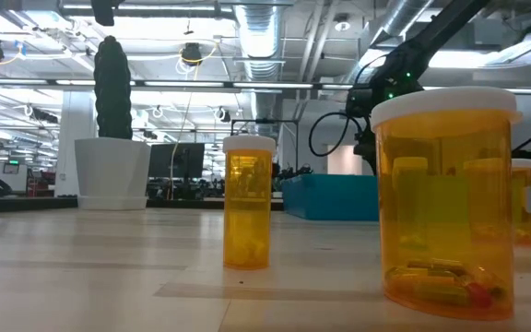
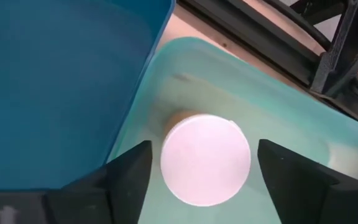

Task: Pick and place medicine bottles into bin by pill shape (circle, oval)
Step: Put the orange capsule bottle into the light blue bin

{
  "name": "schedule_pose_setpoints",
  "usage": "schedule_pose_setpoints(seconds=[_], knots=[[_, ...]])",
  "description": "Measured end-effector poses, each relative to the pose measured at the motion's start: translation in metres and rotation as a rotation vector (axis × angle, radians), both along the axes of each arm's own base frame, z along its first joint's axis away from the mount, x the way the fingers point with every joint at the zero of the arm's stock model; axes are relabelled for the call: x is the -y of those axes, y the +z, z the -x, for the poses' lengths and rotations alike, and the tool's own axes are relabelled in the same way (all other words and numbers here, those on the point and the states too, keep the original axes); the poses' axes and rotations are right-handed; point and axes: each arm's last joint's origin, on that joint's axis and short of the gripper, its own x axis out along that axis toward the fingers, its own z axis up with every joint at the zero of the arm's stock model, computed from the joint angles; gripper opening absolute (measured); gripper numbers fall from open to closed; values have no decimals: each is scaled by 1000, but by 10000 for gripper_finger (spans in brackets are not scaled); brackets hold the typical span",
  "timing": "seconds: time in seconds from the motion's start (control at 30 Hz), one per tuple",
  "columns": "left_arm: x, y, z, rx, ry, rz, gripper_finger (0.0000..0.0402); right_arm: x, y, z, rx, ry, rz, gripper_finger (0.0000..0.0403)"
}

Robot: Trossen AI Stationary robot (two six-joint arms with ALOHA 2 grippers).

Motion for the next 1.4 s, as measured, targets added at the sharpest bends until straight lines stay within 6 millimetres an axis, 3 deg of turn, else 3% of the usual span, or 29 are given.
schedule_pose_setpoints(seconds=[0.2,0.43,0.67,0.9,1.13,1.4], knots=[[0,0,0,0,0,0,297,-3,10,3,8,15,15,323],[0,0,0,0,-1,0,297,-15,58,20,102,44,140,323],[0,0,0,0,0,0,297,-48,117,42,327,191,242,323],[0,0,0,0,-1,0,297,-89,161,58,605,386,305,322],[0,0,0,1,0,1,297,-123,177,55,722,561,294,322],[0,0,0,9,-7,17,297,-158,178,35,810,777,166,322]])
